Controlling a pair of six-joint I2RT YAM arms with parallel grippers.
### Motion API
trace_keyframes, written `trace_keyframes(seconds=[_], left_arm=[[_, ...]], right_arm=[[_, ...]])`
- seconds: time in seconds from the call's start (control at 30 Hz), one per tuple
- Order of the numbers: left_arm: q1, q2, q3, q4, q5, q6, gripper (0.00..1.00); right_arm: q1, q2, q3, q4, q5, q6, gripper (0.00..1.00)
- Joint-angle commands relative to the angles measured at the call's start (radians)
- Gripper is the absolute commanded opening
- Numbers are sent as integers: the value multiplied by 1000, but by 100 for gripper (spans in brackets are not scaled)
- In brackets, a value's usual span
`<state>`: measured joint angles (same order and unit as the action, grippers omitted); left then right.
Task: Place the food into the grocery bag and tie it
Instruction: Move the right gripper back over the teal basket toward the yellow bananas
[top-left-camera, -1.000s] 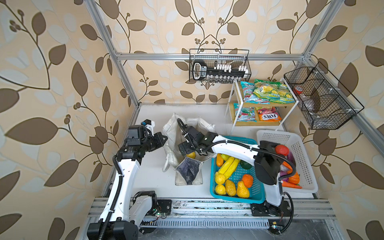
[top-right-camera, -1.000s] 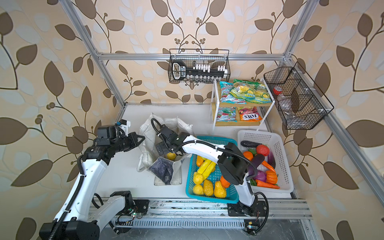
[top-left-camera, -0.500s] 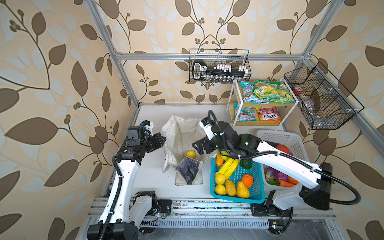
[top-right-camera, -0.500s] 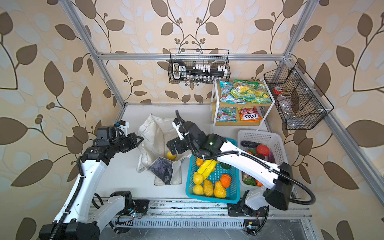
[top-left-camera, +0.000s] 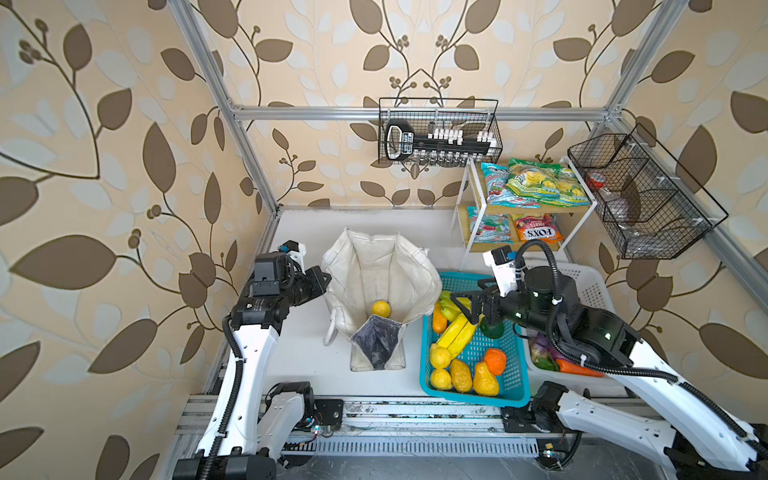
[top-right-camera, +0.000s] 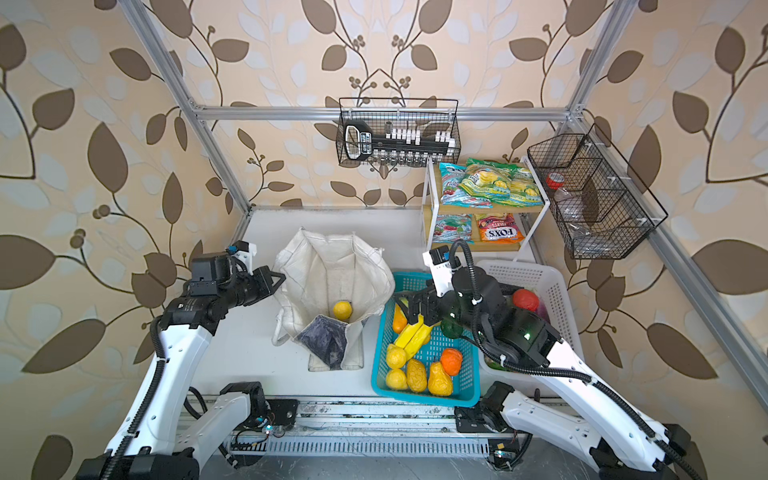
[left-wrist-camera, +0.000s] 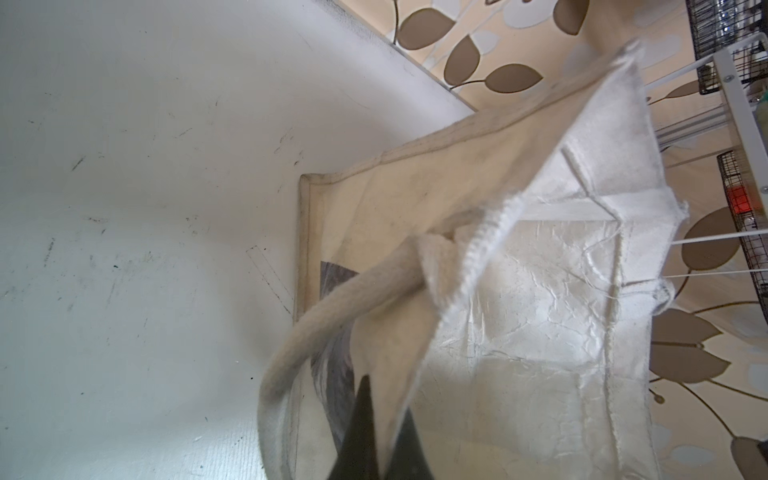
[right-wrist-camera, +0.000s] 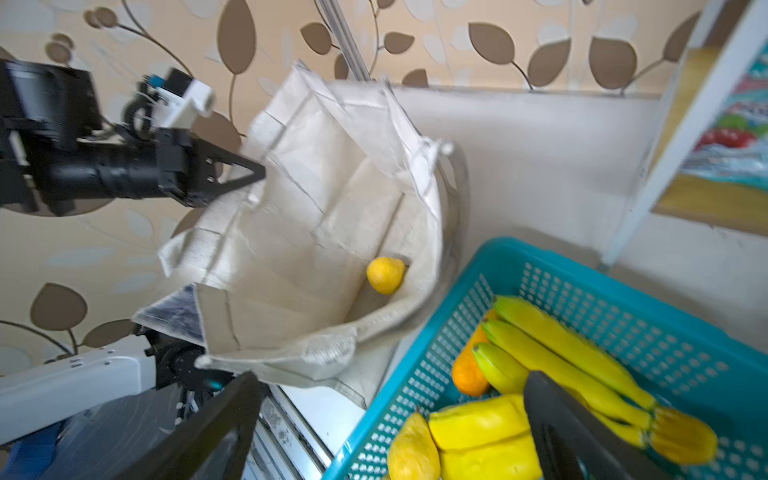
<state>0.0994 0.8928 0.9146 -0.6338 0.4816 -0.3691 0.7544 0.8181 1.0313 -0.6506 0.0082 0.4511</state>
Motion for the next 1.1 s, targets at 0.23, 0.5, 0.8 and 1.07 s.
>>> trace_keyframes(seconds=[0.23,0.5,0.8,1.07], left_arm=[[21,-13,9,13,29,20,0],[27,4,1,27,73,10,0],[27,16,7,20,71,12,0],[27,17,4,22,75,15,0]], right_arm=[[-46,-198,-293,-50,-69,247,100],[-67,-220,-489,98,-110,255,90],[-90,-181,-594,227,-82,291,78],[-105,-185,-698,379,-123,331,70]])
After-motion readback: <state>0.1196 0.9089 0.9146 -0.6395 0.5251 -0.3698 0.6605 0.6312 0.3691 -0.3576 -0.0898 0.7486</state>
